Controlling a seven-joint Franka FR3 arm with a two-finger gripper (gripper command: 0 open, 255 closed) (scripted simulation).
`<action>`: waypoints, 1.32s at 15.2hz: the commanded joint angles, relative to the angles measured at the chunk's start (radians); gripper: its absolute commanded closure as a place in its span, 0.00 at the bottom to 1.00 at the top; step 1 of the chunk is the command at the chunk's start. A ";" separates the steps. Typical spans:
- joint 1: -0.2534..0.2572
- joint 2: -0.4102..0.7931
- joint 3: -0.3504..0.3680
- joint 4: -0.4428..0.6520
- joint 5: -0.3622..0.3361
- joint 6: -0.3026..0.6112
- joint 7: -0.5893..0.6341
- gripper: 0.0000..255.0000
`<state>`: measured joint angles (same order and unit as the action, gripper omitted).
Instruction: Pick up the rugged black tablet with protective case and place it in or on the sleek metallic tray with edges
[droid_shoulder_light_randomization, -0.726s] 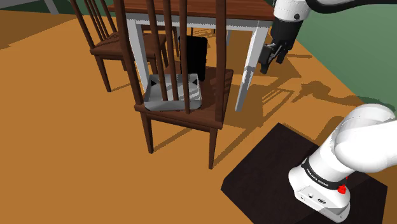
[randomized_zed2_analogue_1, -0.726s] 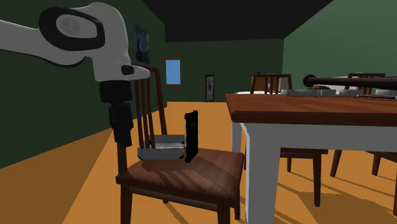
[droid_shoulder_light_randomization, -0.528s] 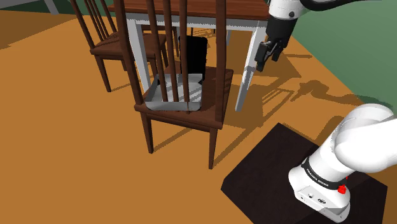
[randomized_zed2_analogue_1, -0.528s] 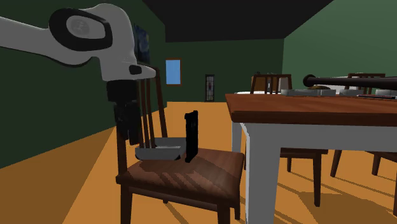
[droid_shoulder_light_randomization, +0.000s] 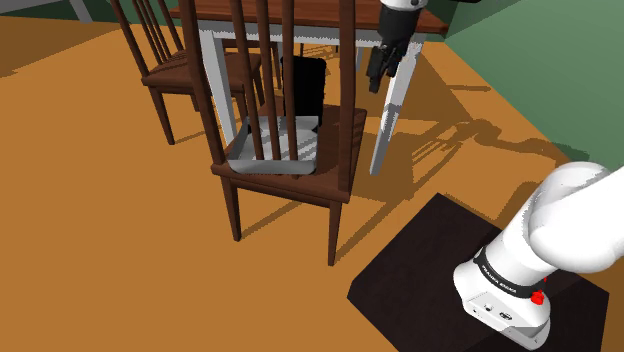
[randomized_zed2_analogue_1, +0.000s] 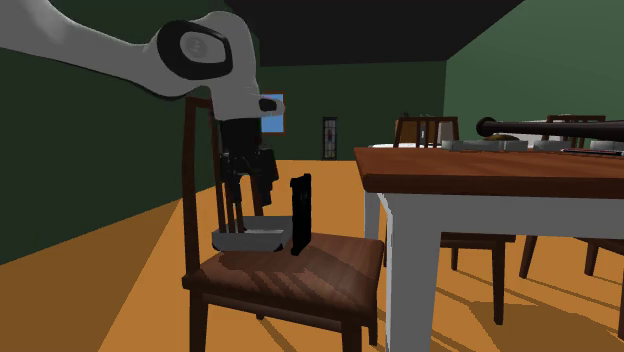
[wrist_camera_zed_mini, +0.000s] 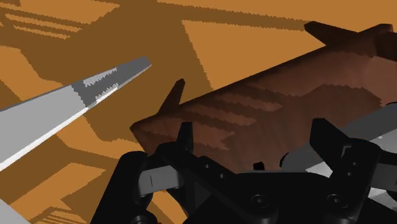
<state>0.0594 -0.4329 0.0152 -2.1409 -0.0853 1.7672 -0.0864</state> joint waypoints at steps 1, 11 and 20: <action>0.011 0.074 -0.010 0.079 0.005 0.004 -0.057 0.00; 0.061 0.436 -0.003 0.521 0.055 -0.043 -0.291 0.00; 0.064 0.476 0.001 0.476 0.060 0.045 -0.315 0.00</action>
<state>0.1220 0.0425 0.0155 -1.6488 -0.0250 1.7956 -0.4038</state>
